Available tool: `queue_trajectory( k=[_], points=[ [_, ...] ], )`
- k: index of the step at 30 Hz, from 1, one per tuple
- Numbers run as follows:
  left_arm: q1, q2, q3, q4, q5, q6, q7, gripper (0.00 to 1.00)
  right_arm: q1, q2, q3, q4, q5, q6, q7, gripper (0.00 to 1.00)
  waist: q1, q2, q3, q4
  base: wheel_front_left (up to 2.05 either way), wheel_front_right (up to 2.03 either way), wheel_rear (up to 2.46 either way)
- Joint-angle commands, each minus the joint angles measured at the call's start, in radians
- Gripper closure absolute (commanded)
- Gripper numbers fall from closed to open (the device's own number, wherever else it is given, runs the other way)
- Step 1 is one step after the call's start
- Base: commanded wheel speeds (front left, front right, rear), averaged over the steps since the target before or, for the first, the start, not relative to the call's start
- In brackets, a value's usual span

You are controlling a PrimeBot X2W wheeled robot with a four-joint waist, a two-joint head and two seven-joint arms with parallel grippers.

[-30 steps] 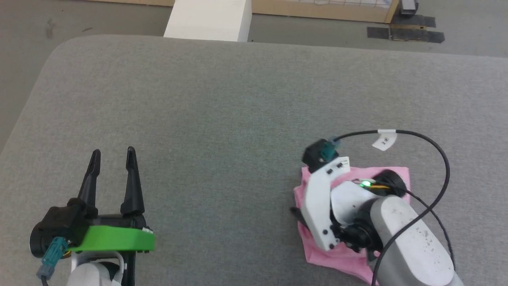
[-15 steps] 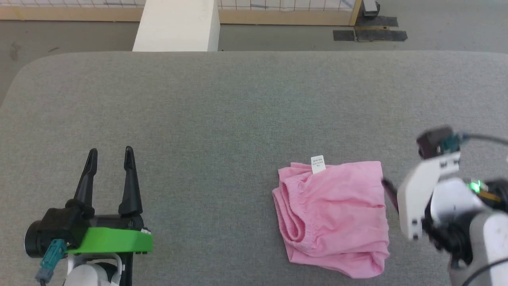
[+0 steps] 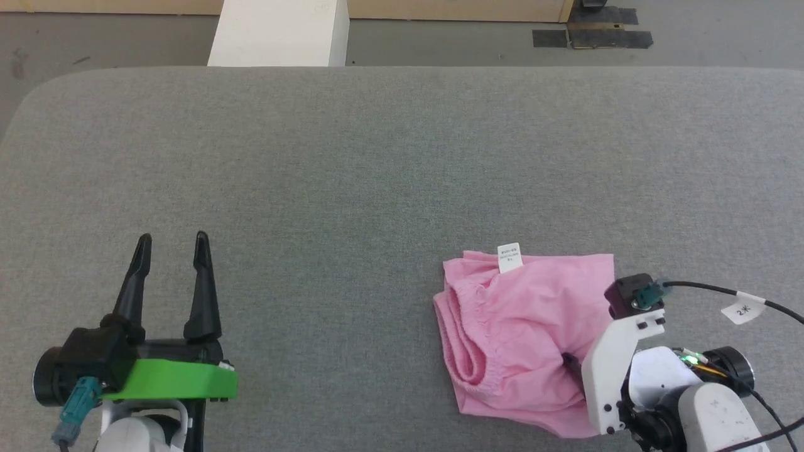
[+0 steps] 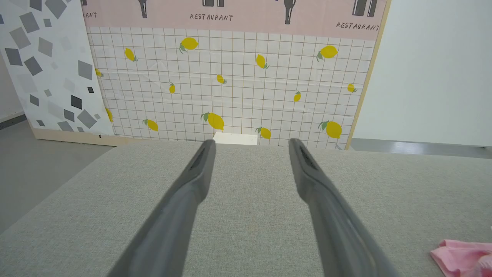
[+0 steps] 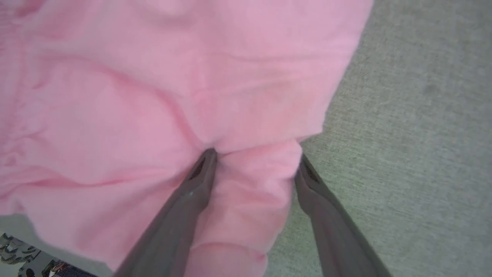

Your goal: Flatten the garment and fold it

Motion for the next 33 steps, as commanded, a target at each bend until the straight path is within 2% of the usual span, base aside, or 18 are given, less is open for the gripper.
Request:
queue_trajectory(
  k=[1, 2, 6, 12, 15, 20, 25, 33],
  points=[
    [-0.008, 0.007, 0.006, 0.001, -0.003, -0.003, -0.005, 0.00, -0.013, -0.005, 0.012, 0.023, -0.008, -0.001, -0.010, 0.83, 0.0000, 0.0000, 0.001, -0.007, 0.00, 0.00, 0.00],
    [-0.005, 0.007, 0.010, -0.001, -0.003, -0.001, -0.005, 0.00, -0.022, -0.015, 0.022, 0.027, -0.008, -0.001, -0.016, 1.00, 0.0000, 0.0000, 0.001, -0.016, 0.00, 0.00, 0.00],
    [0.019, 0.010, 0.037, -0.019, -0.004, 0.009, -0.005, 0.00, -0.074, -0.093, 0.106, 0.018, 0.022, -0.001, -0.017, 1.00, 0.0000, 0.0000, 0.016, -0.091, 0.00, 0.00, 0.00],
    [0.056, 0.029, 0.103, -0.084, -0.019, 0.023, -0.005, 0.00, -0.231, -0.283, 0.284, -0.027, 0.131, -0.001, 0.028, 1.00, 0.0000, 0.0000, 0.087, -0.295, 0.00, 0.00, 0.00],
    [0.070, 0.056, 0.128, -0.118, -0.022, 0.023, 0.000, 0.00, -0.313, -0.341, 0.310, -0.019, 0.204, -0.001, 0.038, 1.00, 0.0000, 0.0000, 0.134, -0.393, 0.00, 0.00, 0.00],
    [0.077, 0.121, 0.145, -0.188, -0.013, 0.017, 0.048, 0.00, -0.418, -0.413, 0.308, 0.030, 0.251, -0.001, 0.017, 1.00, 0.0000, 0.0000, 0.214, -0.500, 0.00, 0.00, 0.00],
    [0.085, 0.171, 0.165, -0.265, -0.001, 0.018, 0.114, 0.00, -0.490, -0.438, 0.256, 0.129, 0.241, -0.001, -0.064, 1.00, 0.0000, 0.0000, 0.286, -0.549, 0.00, 0.00, 0.00],
    [0.096, 0.243, 0.202, -0.369, 0.009, 0.015, 0.198, 0.00, -0.570, -0.454, 0.140, 0.284, 0.149, -0.001, -0.195, 1.00, 0.0000, 0.0000, 0.376, -0.539, 0.00, 0.00, 0.00]
  ],
)
